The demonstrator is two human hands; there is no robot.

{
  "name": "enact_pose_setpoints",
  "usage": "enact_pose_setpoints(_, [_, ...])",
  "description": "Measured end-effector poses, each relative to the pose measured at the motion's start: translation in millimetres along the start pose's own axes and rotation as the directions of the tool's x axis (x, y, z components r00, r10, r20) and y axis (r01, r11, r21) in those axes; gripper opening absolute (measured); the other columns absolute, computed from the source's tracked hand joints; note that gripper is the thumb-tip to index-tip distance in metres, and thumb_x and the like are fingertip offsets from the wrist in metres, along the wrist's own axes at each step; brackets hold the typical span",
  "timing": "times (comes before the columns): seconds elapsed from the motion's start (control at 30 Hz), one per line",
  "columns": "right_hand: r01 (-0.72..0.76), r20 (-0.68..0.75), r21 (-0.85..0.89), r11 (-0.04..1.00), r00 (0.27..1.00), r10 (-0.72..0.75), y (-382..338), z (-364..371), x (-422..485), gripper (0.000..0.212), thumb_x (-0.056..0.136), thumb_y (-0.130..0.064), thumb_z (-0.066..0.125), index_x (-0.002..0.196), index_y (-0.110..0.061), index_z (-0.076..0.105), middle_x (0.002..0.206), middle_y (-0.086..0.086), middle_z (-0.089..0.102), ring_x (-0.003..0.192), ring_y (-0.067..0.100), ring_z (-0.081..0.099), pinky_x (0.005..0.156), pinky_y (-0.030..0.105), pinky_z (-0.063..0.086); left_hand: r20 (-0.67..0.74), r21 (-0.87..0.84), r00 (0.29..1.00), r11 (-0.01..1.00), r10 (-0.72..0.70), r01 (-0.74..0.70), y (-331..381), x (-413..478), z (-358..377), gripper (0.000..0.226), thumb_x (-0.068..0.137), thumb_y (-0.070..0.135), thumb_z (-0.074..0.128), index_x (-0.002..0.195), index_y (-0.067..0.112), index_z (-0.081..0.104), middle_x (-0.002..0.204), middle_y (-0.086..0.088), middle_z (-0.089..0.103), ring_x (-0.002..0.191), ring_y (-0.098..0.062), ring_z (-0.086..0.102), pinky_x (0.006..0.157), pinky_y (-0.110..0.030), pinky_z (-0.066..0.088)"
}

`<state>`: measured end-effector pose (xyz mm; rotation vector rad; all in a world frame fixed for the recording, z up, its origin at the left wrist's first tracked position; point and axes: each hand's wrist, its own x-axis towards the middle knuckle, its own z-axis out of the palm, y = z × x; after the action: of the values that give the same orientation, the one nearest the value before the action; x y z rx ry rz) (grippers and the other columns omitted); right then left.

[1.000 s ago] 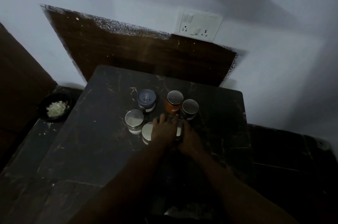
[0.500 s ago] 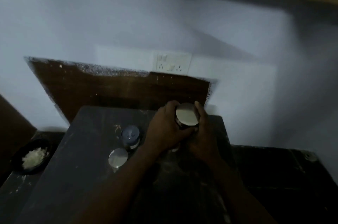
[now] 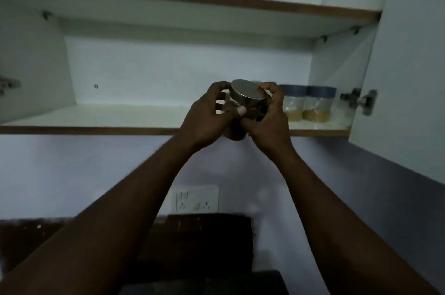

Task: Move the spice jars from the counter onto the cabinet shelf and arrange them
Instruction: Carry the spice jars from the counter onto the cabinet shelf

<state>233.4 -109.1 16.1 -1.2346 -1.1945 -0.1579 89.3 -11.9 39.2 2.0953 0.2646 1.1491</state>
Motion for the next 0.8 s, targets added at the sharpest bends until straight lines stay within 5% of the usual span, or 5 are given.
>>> enact_pose_setpoints(0.1, [-0.008,0.043,-0.038,0.999,0.999,0.01,11.3,-3.7,44.0,0.081,0.071,-0.047,0.082,0.136,-0.036,0.035,0.128,-0.007,0.063,0.109,0.002,0.062,0.081,0.015,0.052,-0.063,0.042,0.998,0.999,-0.005,0.008,-5.5,40.9,3.2,0.054,0.091,0.043,0.074,0.139,0.037,0.051,0.128,0.011,0.066,0.106,-0.006,0.068,0.077,-0.023,0.054])
enact_pose_setpoints(0.33, [-0.043,0.106,-0.199,0.979,0.992,0.065,56.9,18.0,98.7,0.081,0.089,-0.024,0.078,0.157,-0.025,0.035,0.152,0.006,0.048,0.129,0.025,0.057,0.107,0.037,0.048,-0.261,0.146,0.953,0.97,-0.151,0.194,-45.6,93.1,18.7,0.059,0.085,0.043,0.072,0.138,0.026,0.053,0.12,-0.001,0.071,0.102,-0.022,0.07,0.092,-0.045,0.059])
enact_pose_setpoints(0.6, [-0.065,0.04,-0.319,0.946,0.996,0.082,67.9,26.9,109.0,0.088,0.088,-0.045,0.074,0.16,-0.028,0.028,0.146,0.005,0.058,0.128,0.025,0.059,0.096,0.028,0.045,-0.305,0.151,0.932,0.956,-0.197,0.252,-69.2,110.2,23.9,0.059,0.084,0.052,0.068,0.136,0.029,0.054,0.116,0.005,0.07,0.093,-0.011,0.066,0.063,-0.018,0.043])
enact_pose_setpoints(0.7, [-0.085,-0.046,-0.368,0.926,0.996,0.073,58.6,23.9,100.7,0.092,0.085,-0.051,0.076,0.159,-0.024,0.029,0.146,0.007,0.057,0.128,0.026,0.058,0.103,0.036,0.048,-0.326,0.144,0.918,0.948,-0.224,0.282,-65.2,106.0,24.2,0.075,0.085,0.054,0.073,0.148,0.023,0.045,0.136,-0.003,0.064,0.113,-0.021,0.063,0.075,-0.02,0.043])
enact_pose_setpoints(0.8, [-0.069,-0.158,-0.37,0.926,0.987,0.011,47.2,28.2,79.1,0.077,0.083,-0.051,0.077,0.145,-0.018,0.046,0.133,0.003,0.064,0.114,0.023,0.066,0.094,0.043,0.055,-0.418,0.289,0.907,0.939,-0.051,0.186,-55.9,83.9,27.5,0.076,0.086,0.052,0.075,0.146,0.014,0.047,0.135,-0.008,0.061,0.122,-0.022,0.059,0.094,-0.03,0.047])
